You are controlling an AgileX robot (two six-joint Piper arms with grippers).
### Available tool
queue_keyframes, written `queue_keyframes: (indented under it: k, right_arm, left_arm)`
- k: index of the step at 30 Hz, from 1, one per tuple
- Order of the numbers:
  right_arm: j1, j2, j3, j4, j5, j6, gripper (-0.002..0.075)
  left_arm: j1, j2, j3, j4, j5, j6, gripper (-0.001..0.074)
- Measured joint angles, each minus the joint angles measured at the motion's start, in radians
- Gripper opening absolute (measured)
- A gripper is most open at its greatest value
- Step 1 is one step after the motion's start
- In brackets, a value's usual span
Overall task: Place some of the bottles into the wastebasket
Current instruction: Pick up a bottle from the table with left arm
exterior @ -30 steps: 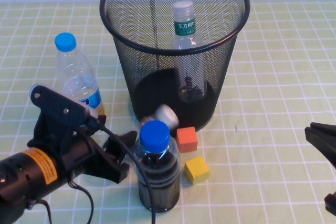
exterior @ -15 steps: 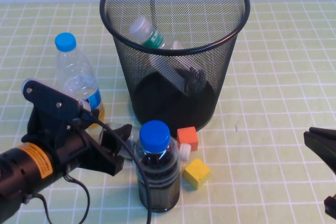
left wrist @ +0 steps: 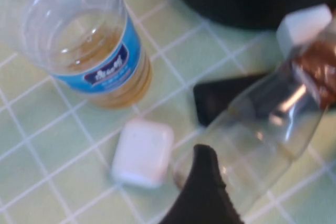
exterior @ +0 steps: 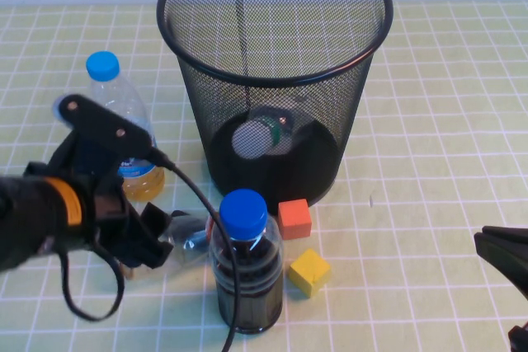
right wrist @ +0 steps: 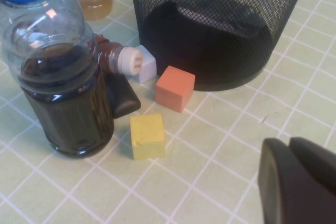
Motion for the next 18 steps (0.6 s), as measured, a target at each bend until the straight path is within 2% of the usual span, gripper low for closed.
queue_keyframes:
  k: [5,10,18]
  right_arm:
    - [0.0,0.0,0.0,0.002,0.002,-0.001,-0.0008]
    - [0.0,0.0,0.0,0.004,0.002,-0.001,-0.0008]
    - [0.0,0.0,0.0,0.004,0.002,0.0,-0.0008]
  left_arm:
    - [0.002,0.067,-0.176,-0.091,0.279,0.207,0.0486]
    - [0.002,0.166,-0.308,-0.171,0.473,0.405,0.0485]
    - [0.002,0.318,-0.364,-0.182,0.505,0.508,0.0485]
